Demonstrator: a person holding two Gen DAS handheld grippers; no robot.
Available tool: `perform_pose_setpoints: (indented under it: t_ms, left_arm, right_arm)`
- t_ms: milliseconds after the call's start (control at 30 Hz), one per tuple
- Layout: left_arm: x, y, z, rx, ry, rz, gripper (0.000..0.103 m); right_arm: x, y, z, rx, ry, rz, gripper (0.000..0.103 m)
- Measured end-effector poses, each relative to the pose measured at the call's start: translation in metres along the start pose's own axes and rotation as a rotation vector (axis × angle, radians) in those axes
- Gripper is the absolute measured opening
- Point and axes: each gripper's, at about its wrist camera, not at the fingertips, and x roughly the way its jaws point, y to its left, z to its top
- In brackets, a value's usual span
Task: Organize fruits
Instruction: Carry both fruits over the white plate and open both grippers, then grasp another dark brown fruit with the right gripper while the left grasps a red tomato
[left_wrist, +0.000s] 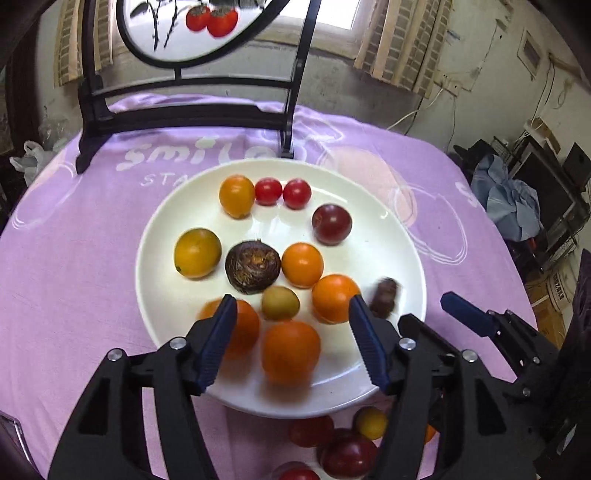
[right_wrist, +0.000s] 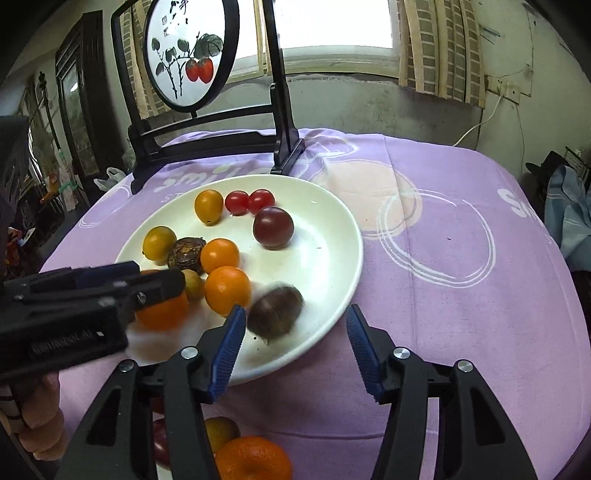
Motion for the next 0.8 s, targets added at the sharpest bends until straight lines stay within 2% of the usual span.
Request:
perform_pose_setpoints:
  t_ms: [267, 400, 600, 800]
  left_arm:
    - [-0.043, 0.003, -0.025, 0.018, -0.041, 0.028, 0.081]
    - [-0.056, 0.007, -0.05, 0.003, -0.034, 0.039, 0.081]
    - [-0.067, 0.011, -0.088, 0.0, -0.009, 0.048, 0.084]
    - [-0.068, 0.014, -0.116, 0.024, -0.003, 0.063, 0.085]
  right_arm:
    - [-0.03, -0.009, -0.028, 0.02, 0.021, -0.007, 0.06]
    - [-0.046, -0.005, -0.051, 0.004, 0.061, -0.017, 0.061]
    - [-0.07, 0.01, -0.088, -0.034, 0.081, 0.028, 0.061]
    - [-0.075, 0.037, -0.112, -0.098, 0.112, 0.035, 0.061]
